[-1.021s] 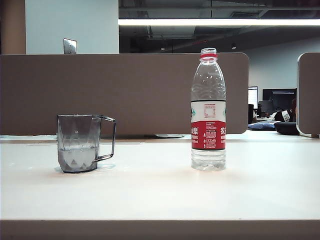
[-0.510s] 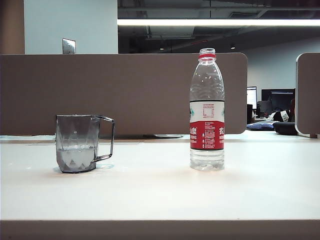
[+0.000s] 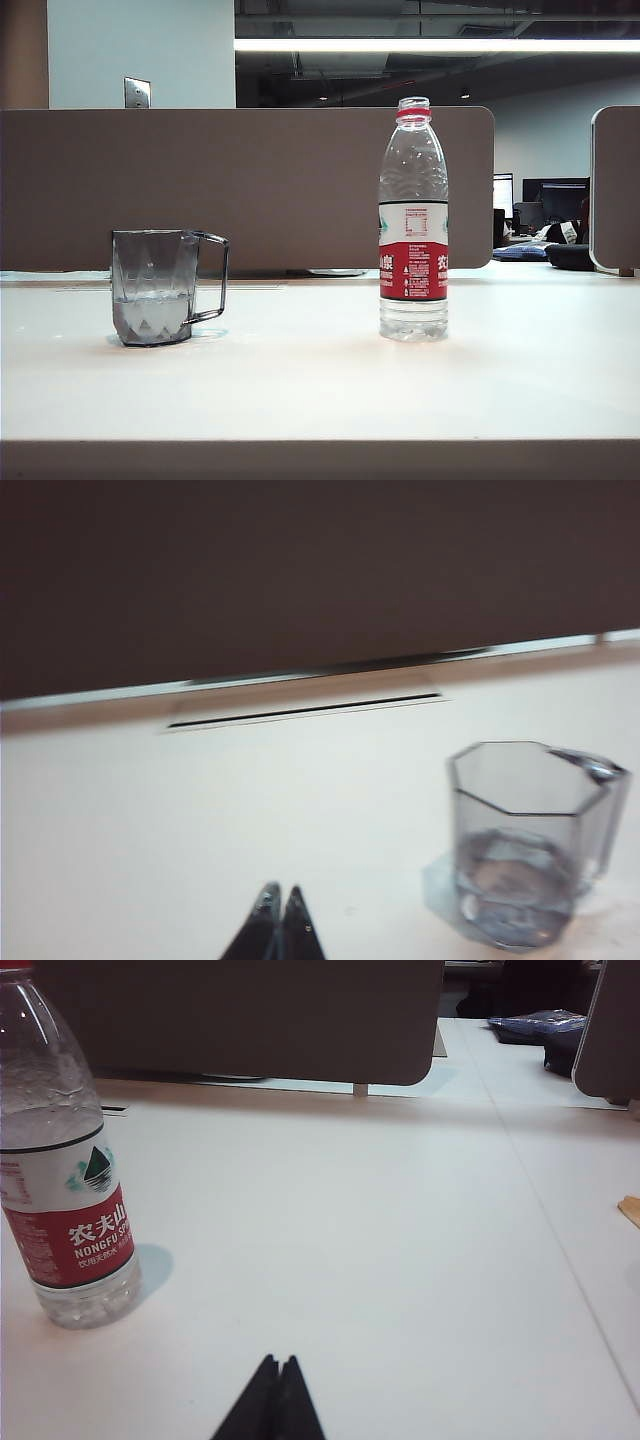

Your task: Pick up the mineral water bottle on the table and pour water into the mug until it's half full.

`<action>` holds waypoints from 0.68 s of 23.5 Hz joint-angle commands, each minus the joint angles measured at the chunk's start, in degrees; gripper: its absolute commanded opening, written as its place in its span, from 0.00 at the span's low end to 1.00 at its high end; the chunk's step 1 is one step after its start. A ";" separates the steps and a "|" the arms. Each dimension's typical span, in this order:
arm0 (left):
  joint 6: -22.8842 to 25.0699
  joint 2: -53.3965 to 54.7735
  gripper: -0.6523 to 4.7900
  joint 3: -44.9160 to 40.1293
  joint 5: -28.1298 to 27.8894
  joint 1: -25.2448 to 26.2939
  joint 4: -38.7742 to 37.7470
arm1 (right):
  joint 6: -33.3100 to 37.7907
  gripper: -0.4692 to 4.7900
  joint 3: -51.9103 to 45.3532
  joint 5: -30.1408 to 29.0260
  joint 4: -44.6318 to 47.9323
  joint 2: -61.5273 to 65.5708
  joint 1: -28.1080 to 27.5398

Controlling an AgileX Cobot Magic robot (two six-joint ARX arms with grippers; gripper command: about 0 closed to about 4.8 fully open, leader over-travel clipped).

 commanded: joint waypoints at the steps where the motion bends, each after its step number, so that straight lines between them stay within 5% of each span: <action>1: -2.10 0.02 0.11 0.20 2.93 3.52 0.63 | 0.17 0.08 -0.33 -0.37 0.92 0.02 0.09; 16: -2.03 0.02 0.11 0.20 2.97 4.70 -2.91 | 0.20 0.08 -0.33 -0.17 0.98 0.02 0.09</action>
